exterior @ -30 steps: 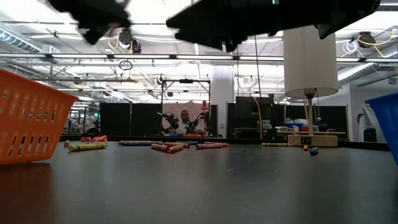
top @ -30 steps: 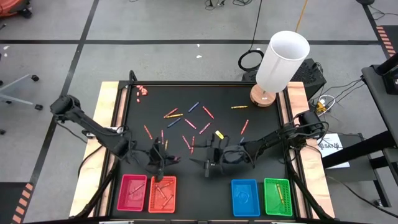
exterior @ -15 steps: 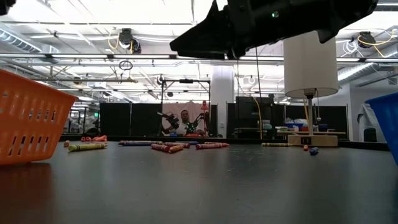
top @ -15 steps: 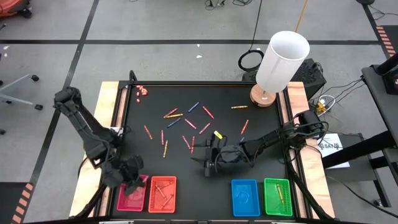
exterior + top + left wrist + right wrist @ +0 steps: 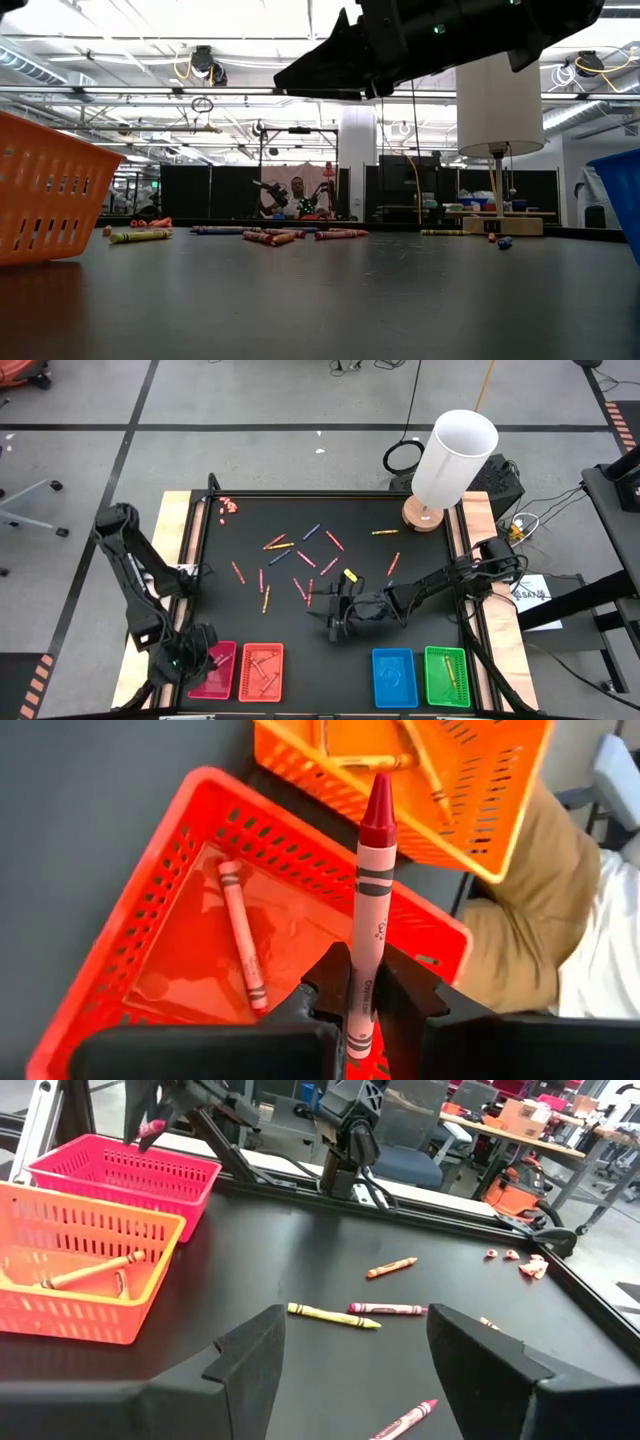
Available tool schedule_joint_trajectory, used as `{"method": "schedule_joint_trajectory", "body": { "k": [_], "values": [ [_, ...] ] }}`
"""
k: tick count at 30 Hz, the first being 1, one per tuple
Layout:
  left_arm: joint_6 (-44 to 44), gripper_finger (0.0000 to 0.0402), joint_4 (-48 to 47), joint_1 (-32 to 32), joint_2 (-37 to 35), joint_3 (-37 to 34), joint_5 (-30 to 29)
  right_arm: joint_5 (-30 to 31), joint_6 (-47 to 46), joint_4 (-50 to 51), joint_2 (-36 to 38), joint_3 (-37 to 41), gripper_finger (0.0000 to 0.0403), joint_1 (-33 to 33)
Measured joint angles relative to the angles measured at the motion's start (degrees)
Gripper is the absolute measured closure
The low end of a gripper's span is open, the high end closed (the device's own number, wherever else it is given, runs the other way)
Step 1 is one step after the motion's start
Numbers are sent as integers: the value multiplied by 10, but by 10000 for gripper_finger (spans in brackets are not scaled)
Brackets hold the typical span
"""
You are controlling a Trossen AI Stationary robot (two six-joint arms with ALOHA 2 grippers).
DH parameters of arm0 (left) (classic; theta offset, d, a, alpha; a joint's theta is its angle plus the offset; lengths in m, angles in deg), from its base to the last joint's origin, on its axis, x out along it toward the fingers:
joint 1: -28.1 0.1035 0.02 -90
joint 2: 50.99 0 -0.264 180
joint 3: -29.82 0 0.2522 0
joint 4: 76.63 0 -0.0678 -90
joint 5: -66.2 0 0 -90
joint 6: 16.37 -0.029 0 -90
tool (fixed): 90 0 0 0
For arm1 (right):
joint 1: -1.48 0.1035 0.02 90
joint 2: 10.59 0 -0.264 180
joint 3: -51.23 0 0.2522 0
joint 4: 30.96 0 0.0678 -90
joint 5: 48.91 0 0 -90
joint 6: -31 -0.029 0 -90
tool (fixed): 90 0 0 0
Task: Sort crayons
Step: Put the red crayon into the red bin, then put the blue crayon into the blue bin
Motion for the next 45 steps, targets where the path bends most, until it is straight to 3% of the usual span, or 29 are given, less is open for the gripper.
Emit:
{"method": "schedule_joint_trajectory", "body": {
  "k": [8, 21, 28, 34, 41, 45],
  "values": [
    [45, 355, 0, -3, 41, 0, 27, 0, 0, -1, 0, 0, 174, 0],
    [6, 229, 1, -2, 48, 0, 29, 0, -5, 2, 0, 0, 174, 0],
    [-40, 224, 2, -2, 44, 14, 26, 48, -21, 3, 0, 0, 174, -8],
    [-110, 224, -17, -2, 44, 50, 21, 46, -32, 7, 0, 0, 174, -16],
    [-198, 224, -135, 4, 43, 102, -62, 46, -32, 7, 0, 0, 174, -19],
    [-274, 224, -188, 22, 43, 114, -178, 45, -31, 7, 0, 0, 174, -20]
  ]
}}
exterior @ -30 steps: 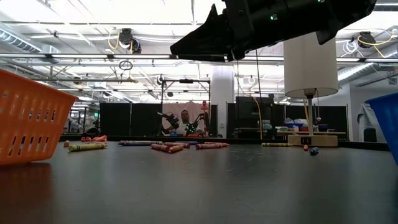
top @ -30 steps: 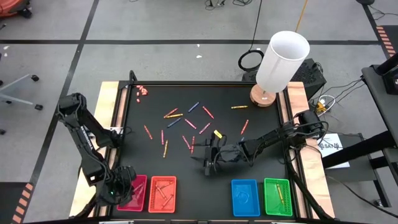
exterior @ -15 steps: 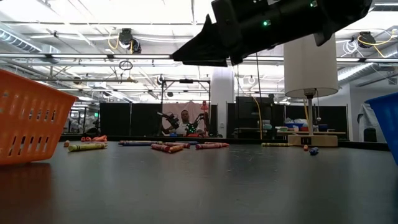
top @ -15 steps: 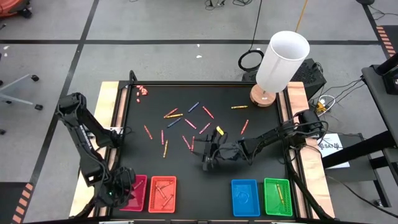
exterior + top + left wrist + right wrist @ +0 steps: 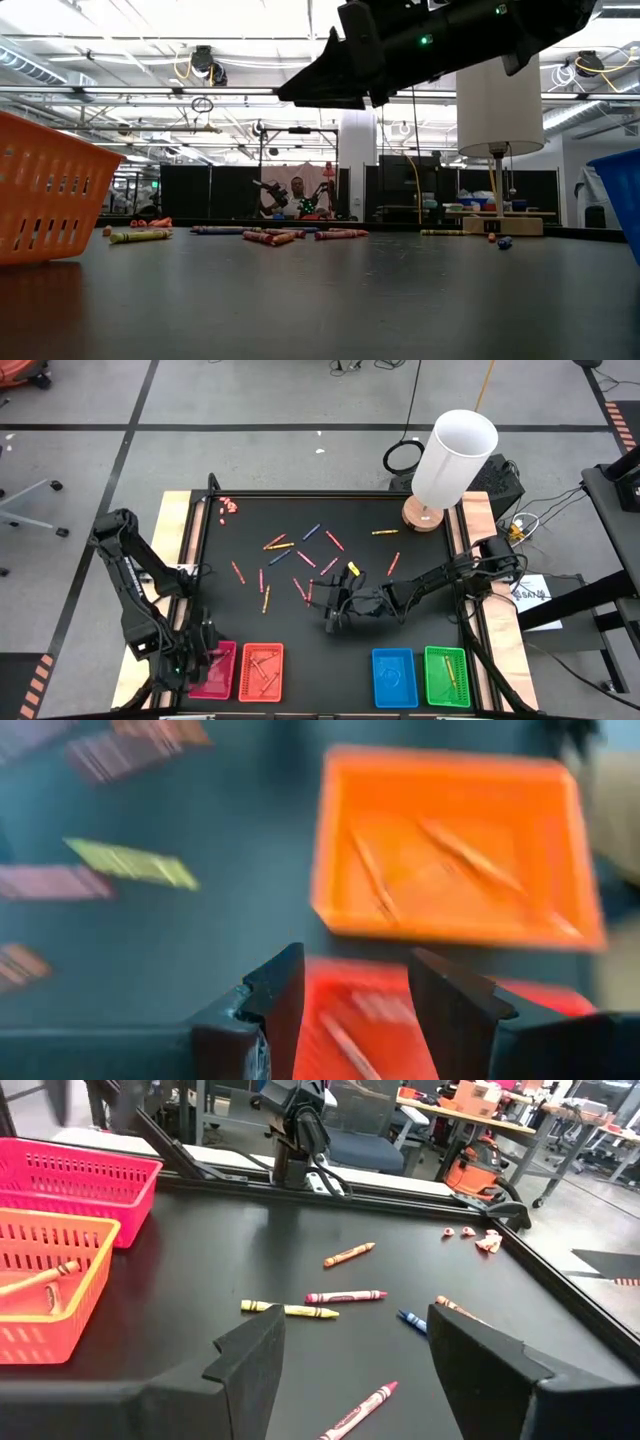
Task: Sort crayons
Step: Put the blue crayon into the blue bin
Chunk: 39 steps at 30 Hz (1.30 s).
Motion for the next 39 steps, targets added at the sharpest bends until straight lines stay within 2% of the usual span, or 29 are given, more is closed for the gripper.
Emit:
{"method": "schedule_joint_trajectory", "body": {
  "k": [4, 7, 9, 12, 14, 20, 26, 30, 34, 39],
  "values": [
    [-96, 224, -15, 33, 0, -1, -185, 0, 0, 0, 0, 0, 174, -4],
    [-128, 224, -18, 66, 0, -5, -307, 0, -3, 5, 0, 0, 174, -6],
    [-145, 224, -20, 94, 0, -5, -347, 0, -11, 16, 0, 0, 174, -6],
    [-162, 224, -21, 146, 0, -6, -356, 0, -40, 44, 0, 0, 174, -6],
    [-176, 224, -22, 181, 0, -6, -346, 1, -51, 62, 0, 0, 174, -6],
    [-272, 224, -21, 302, 0, -9, -234, 1, -61, 75, 0, 0, 174, -6],
    [-292, 224, 4, 427, 0, -45, -175, 0, -80, 80, 0, 0, 174, -5],
    [-385, 224, 88, 485, 0, -83, -122, -1, -103, 109, 0, 0, 174, -4],
    [-509, 224, 225, 543, 0, -120, -17, -1, -122, 137, 0, 0, 174, -4],
    [-579, 224, 310, 618, 0, -154, 52, -1, -126, 141, 0, 0, 174, -4]
  ]
}}
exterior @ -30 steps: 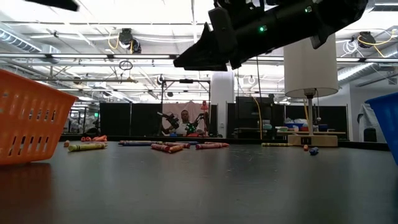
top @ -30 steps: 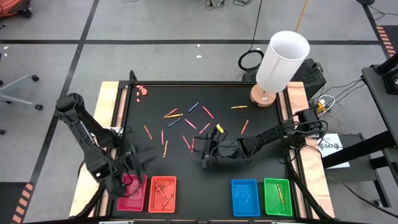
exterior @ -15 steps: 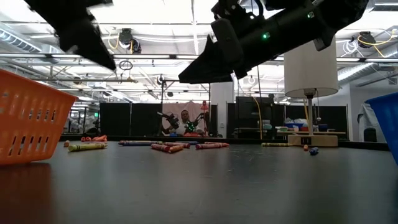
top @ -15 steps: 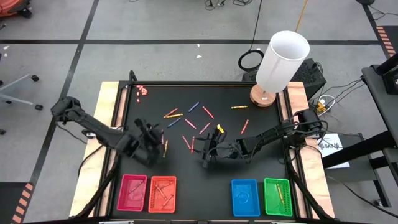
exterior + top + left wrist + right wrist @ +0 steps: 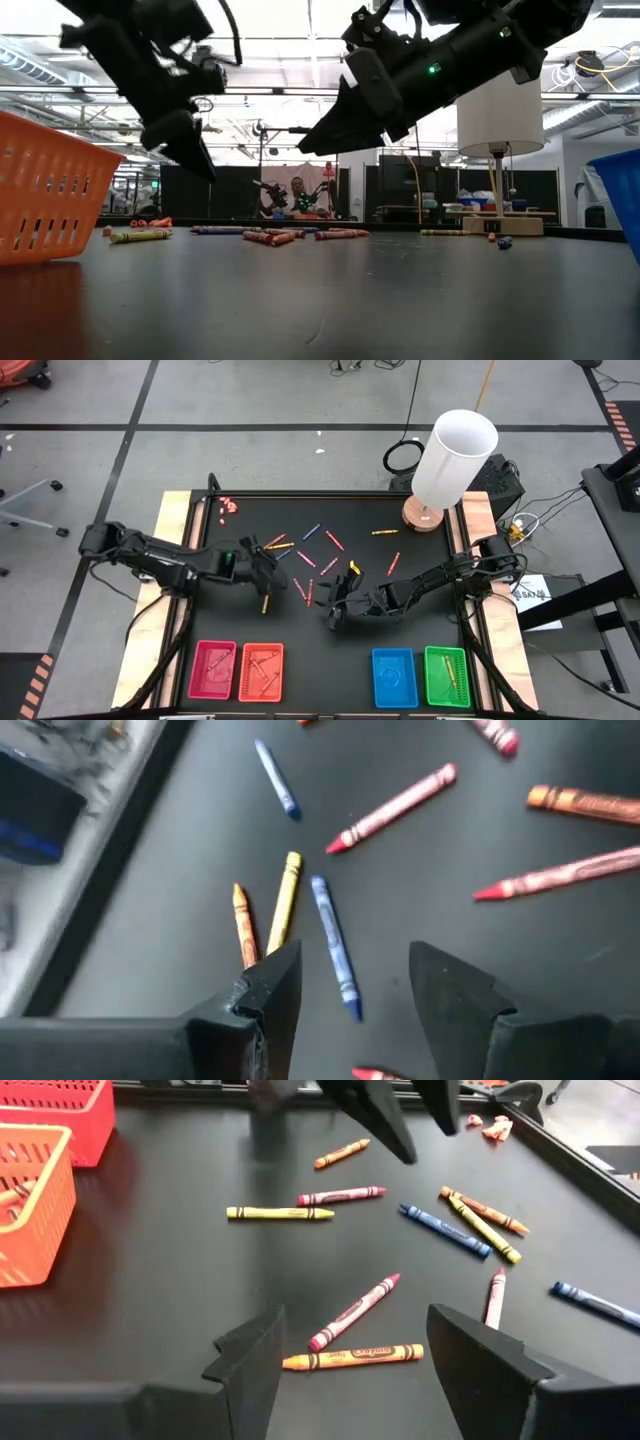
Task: Sort crayons
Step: Put the blue crayon into the blue bin
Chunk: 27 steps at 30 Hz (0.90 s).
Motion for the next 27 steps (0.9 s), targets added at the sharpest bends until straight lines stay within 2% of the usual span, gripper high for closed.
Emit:
{"method": "schedule_joint_trajectory", "body": {
  "k": [4, 8, 16, 27],
  "values": [
    [-8, 224, 30, 58, 0, -17, 89, 0, -3, 0, 0, 0, 174, 3],
    [-23, 224, 126, 88, 0, -61, 136, 0, -4, 1, 0, 0, 174, 3],
    [-7, 224, 237, 113, 0, -123, 155, 0, -8, 1, 0, 0, 174, 11],
    [15, 224, 307, 135, 5, -173, 160, 1, -8, 1, 0, 0, 174, 11]
  ]
}}
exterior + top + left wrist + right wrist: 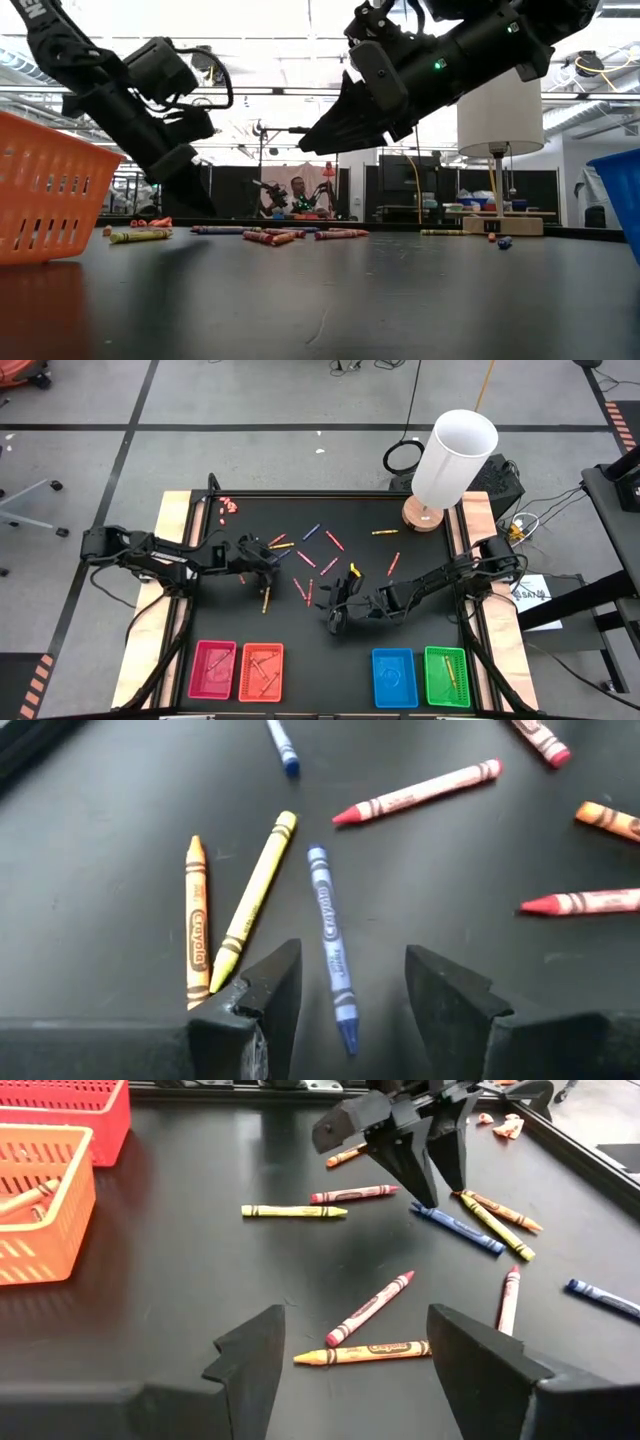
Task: Sort crayons
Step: Put the blue crayon into the blue bin
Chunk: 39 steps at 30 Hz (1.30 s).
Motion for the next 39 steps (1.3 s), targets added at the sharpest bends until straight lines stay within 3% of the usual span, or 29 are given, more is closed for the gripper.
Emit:
{"method": "schedule_joint_trajectory", "body": {
  "k": [20, 24, 35, 39],
  "values": [
    [14, 229, 95, 1, 109, -3, -27, 0, 0, 0, 0, 0, 174, 0],
    [16, 258, 95, 0, 110, -2, -23, 0, 0, 0, 0, 0, 174, 0],
    [1, 387, 92, 0, 111, -2, -20, 0, 0, 0, 0, 0, 174, 0],
    [-3, 391, 92, 0, 111, -2, -20, 0, 0, 0, 0, 0, 174, 0]
  ]
}}
